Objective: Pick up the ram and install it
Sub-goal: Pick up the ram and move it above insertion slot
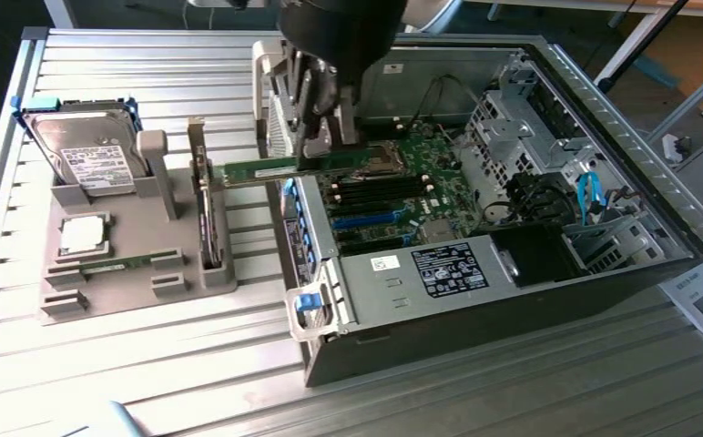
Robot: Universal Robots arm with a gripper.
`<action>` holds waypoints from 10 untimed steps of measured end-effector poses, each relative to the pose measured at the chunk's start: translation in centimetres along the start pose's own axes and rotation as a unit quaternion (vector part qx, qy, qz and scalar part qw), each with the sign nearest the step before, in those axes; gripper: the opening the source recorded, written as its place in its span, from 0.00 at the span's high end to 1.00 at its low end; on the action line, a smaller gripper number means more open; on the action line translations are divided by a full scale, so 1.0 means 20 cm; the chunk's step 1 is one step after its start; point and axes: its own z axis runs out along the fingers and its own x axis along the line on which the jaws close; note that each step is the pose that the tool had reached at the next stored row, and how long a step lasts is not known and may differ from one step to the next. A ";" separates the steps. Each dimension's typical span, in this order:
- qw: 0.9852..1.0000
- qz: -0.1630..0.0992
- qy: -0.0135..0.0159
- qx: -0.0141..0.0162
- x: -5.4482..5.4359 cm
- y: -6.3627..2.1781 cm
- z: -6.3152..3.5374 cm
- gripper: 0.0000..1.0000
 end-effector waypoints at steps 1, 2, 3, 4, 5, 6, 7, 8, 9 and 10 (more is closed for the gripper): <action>1.000 0.000 0.000 0.000 0.00 -0.034 -0.001 0.87; 1.000 0.000 0.000 0.000 0.00 -0.076 -0.003 0.87; 1.000 0.000 0.000 0.000 0.00 -0.119 -0.005 0.87; 1.000 0.000 0.000 0.000 0.01 -0.142 -0.006 0.87; 1.000 0.000 0.000 0.000 0.01 -0.166 -0.007 0.87; 1.000 0.000 0.000 0.000 0.01 -0.198 -0.008 0.87; 1.000 0.000 0.000 0.000 0.01 -0.230 -0.009 0.87; 1.000 0.000 0.000 0.000 0.01 -0.246 -0.010 0.87; 1.000 0.000 0.000 0.000 0.01 -0.274 -0.011 0.87; 1.000 0.000 0.000 0.000 0.01 -0.303 -0.012 0.87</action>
